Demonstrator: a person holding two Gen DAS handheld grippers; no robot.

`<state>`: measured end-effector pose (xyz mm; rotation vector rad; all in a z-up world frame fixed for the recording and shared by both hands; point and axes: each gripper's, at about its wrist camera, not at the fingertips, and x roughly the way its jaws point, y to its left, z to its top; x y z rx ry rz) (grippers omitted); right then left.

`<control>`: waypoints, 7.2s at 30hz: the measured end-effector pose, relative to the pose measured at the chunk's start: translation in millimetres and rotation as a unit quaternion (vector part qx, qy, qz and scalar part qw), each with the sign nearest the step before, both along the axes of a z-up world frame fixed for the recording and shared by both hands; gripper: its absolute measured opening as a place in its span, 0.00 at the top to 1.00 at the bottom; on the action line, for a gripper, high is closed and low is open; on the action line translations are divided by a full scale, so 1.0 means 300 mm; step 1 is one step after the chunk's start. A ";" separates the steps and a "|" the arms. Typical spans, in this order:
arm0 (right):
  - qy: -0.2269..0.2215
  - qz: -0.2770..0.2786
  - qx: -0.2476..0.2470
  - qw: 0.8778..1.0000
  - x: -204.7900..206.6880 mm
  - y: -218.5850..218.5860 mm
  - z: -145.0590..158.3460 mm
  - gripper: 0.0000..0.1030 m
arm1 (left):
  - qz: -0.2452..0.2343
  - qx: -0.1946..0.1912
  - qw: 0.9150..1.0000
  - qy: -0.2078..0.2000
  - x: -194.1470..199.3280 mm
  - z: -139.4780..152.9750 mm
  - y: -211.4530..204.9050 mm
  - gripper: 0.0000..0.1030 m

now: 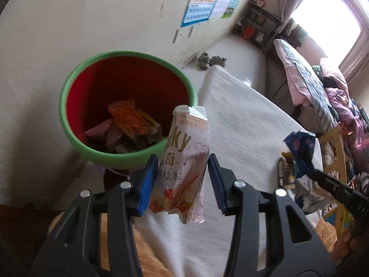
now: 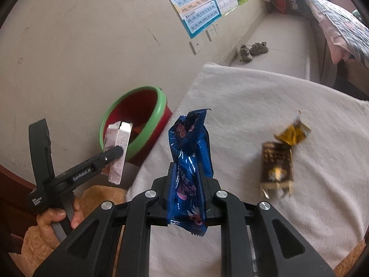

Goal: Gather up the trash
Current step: 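Carry the Pocky box with the left gripper into the bin while the right gripper drops the blue wrapper in, then move both open grippers back over the remaining gold wrappers on the table, then grasp the silver-blue wrapper with the left gripper while the right gripper grasps a gold wrapper, then carry both wrappers over the red bin and open both grippers to drop them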

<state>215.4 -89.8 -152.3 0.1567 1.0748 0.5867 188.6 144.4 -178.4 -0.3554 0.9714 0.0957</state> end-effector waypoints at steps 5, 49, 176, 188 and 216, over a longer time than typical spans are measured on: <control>-0.008 0.019 0.003 1.000 0.058 0.097 0.026 0.84 | 0.028 0.010 1.000 -0.006 -0.001 0.012 0.107 0.58; -0.019 0.077 0.018 0.997 0.243 0.578 0.073 0.52 | 0.074 0.025 0.996 0.038 0.106 -0.100 0.295 0.43; 0.048 -0.170 -0.041 0.983 -0.126 -0.602 -0.199 0.87 | -0.211 0.017 0.975 0.066 -0.016 -0.107 -0.555 0.74; 0.037 -0.138 -0.036 0.989 -0.112 -0.512 -0.163 0.87 | -0.143 0.033 0.989 0.034 0.002 -0.029 -0.395 0.74; -0.011 0.027 -0.023 0.999 -0.039 0.003 -0.047 0.87 | -0.047 0.056 0.997 -0.002 -0.004 0.038 -0.096 0.74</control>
